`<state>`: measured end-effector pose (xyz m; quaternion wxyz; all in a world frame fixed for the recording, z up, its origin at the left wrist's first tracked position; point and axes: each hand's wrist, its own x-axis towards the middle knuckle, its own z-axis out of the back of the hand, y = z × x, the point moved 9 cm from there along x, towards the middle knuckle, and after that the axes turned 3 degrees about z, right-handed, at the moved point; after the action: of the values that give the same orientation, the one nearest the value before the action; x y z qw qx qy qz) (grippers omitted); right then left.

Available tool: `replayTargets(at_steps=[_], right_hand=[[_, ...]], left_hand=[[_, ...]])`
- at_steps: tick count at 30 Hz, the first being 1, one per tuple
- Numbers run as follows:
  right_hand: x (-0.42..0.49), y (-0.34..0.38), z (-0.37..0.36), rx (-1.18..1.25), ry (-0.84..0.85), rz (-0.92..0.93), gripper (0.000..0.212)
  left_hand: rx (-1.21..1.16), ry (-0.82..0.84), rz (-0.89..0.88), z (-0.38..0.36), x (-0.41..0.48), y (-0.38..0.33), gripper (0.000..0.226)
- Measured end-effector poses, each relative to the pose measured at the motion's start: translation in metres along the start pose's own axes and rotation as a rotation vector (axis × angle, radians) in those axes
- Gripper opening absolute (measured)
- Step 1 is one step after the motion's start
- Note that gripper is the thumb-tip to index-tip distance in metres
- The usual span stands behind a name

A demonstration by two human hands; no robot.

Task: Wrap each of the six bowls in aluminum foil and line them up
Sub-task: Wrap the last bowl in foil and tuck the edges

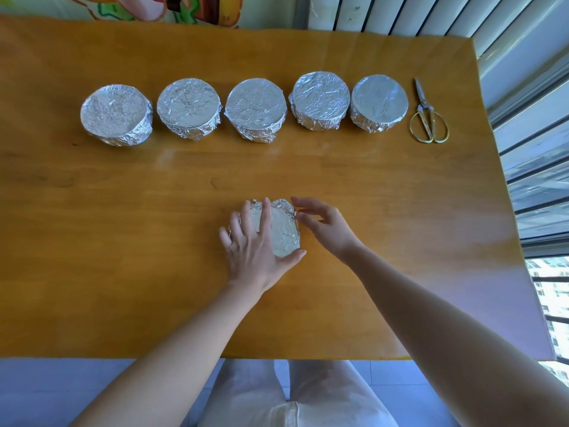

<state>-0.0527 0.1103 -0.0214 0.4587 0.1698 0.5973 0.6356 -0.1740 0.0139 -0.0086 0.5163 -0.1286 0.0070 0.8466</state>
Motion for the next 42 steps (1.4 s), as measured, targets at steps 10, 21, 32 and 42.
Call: replayTargets(at_steps=[10, 21, 32, 42], right_hand=[[-0.013, -0.035, 0.001, -0.096, 0.053, -0.180, 0.028], [-0.021, -0.031, 0.019, -0.122, -0.069, -0.045, 0.017], [-0.027, -0.021, -0.013, -0.174, 0.082, 0.117, 0.068], [-0.020, -0.025, -0.011, -0.156, -0.060, 0.082, 0.033]], left_hand=[[0.105, 0.089, -0.469, 0.004, 0.002, -0.021, 0.124], [0.030, 0.019, -0.228, 0.007, 0.002, -0.004, 0.103], [0.010, -0.048, -0.066, -0.006, -0.001, -0.004, 0.095], [0.030, -0.065, -0.065, -0.004, -0.002, -0.004, 0.094]])
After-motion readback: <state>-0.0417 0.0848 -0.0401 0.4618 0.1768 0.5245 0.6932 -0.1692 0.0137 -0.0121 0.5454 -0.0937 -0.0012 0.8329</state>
